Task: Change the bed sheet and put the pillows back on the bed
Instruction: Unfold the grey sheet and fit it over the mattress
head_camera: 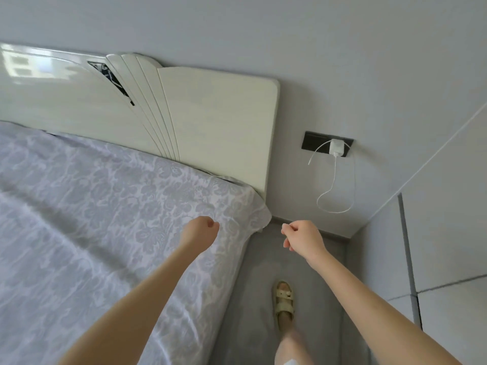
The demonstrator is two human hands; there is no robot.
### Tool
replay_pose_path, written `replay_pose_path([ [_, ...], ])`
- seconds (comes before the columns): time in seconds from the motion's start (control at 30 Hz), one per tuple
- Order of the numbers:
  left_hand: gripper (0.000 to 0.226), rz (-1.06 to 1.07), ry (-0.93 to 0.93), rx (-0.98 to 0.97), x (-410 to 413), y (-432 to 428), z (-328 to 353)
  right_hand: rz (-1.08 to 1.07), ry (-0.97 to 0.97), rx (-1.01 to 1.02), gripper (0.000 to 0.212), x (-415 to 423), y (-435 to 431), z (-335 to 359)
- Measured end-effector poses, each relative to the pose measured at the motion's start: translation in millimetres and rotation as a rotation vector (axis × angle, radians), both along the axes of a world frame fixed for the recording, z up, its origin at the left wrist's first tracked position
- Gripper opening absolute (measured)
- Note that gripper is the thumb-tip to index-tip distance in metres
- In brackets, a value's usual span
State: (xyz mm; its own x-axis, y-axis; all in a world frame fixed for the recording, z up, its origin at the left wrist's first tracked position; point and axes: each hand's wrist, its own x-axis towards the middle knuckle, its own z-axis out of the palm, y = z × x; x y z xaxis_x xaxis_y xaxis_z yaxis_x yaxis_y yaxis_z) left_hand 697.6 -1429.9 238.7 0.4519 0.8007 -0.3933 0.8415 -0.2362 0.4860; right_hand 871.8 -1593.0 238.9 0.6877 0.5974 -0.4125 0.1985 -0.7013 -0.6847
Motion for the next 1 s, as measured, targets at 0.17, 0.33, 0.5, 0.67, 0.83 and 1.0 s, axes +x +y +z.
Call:
replay_pose_path([
  [0.17,0.030,0.187,0.048,-0.106,62,61,-53,0.094,0.090,-0.121,0.041,81,99,-63],
  [0.33,0.033,0.361,0.075,-0.180,97,108,-116,0.148,0.230,-0.267,0.042,121,175,-138],
  [0.5,0.032,0.447,0.072,-0.209,116,146,-185,0.072,0.378,-0.283,0.036,129,242,-216],
  [0.67,0.032,0.524,0.083,-0.204,127,180,-241,0.099,0.346,-0.330,0.047,121,285,-291],
  [0.83,0.022,0.470,0.096,-0.201,127,196,-262,0.169,0.038,-0.275,0.046,112,285,-319],
  [1.0,0.018,0.364,0.114,-0.177,127,207,-267,0.425,-0.151,-0.386,0.041,119,285,-305],
])
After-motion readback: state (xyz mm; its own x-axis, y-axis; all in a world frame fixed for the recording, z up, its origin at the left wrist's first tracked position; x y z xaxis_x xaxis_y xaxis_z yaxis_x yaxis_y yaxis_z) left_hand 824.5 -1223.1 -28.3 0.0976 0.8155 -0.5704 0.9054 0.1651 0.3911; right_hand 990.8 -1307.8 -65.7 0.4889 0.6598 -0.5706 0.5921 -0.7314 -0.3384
